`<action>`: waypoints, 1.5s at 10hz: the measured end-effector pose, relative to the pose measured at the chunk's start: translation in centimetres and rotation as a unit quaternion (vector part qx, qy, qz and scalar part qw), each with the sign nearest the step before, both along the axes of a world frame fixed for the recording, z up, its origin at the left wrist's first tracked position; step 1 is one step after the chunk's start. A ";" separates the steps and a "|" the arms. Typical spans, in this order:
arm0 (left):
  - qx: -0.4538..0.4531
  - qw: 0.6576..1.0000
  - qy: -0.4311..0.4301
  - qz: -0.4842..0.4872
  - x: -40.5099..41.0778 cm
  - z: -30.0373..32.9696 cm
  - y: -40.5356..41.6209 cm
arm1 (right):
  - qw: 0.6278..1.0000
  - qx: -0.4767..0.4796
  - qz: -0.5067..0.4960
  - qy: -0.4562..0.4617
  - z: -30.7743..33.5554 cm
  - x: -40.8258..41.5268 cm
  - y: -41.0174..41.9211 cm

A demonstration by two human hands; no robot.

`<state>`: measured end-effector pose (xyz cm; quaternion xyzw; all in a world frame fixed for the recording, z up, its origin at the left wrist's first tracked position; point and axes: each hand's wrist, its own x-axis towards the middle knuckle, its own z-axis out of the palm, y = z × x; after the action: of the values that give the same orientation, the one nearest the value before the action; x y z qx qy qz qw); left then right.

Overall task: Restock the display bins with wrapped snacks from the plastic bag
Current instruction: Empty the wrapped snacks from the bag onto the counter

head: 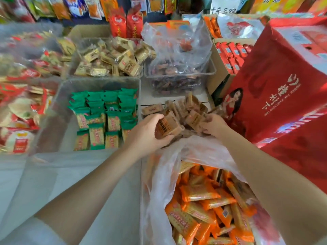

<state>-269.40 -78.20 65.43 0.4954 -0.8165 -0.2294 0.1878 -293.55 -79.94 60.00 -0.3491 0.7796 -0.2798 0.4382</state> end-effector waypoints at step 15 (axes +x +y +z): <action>0.077 0.987 0.103 -0.095 -3.6 -0.3 13.0 | 0.955 -0.228 0.100 0.162 8.2 -0.6 21.3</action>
<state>-273.03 -65.16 65.08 0.4019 -0.8164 -0.3580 0.2094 -294.13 -58.62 68.17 -0.5562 0.7168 -0.3446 0.2409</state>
